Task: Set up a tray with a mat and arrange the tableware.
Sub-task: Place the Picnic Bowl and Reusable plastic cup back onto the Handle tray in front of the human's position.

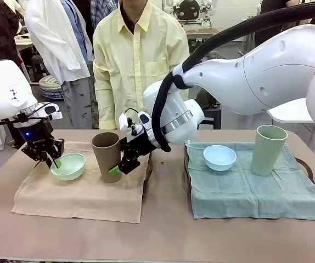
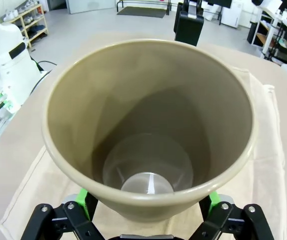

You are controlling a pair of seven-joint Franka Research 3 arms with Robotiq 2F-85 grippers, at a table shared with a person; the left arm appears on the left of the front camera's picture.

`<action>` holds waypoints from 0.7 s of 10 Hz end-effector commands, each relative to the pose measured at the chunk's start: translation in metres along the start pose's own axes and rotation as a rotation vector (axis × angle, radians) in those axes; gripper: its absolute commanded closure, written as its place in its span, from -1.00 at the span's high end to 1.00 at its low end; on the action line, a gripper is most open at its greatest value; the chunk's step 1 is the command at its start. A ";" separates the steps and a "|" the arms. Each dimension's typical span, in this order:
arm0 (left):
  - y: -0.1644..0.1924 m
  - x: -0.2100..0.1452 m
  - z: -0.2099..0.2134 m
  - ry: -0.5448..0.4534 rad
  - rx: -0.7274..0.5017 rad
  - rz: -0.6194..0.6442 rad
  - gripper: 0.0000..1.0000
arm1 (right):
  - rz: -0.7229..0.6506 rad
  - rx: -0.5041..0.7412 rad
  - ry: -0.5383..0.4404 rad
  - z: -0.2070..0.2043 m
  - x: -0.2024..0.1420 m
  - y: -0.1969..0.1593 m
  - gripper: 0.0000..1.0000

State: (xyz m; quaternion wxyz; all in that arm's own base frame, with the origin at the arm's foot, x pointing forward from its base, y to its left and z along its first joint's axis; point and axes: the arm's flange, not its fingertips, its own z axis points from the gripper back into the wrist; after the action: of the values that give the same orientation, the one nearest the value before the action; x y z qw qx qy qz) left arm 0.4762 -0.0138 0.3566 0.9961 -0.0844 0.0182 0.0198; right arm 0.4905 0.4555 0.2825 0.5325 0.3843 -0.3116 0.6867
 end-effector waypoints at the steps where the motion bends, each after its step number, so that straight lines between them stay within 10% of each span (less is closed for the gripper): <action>1: 0.002 -0.002 0.010 0.004 -0.014 -0.001 1.00 | -0.043 -0.009 0.026 0.005 0.004 0.000 1.00; 2: 0.004 -0.004 0.014 0.003 -0.021 0.005 1.00 | -0.073 -0.009 0.045 0.011 0.004 0.003 1.00; 3: 0.007 -0.007 0.019 0.001 -0.022 0.005 0.12 | -0.110 -0.019 0.073 0.020 0.004 0.009 1.00; 7: 0.014 -0.027 0.051 -0.029 -0.053 -0.023 0.92 | -0.264 -0.092 0.155 0.071 -0.008 0.041 1.00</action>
State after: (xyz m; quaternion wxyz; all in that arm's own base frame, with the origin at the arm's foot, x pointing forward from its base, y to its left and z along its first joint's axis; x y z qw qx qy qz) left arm 0.4604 0.0039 0.3999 0.9952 -0.0945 0.0082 0.0247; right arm 0.4777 0.3961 0.3051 0.6338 0.3525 -0.2653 0.6353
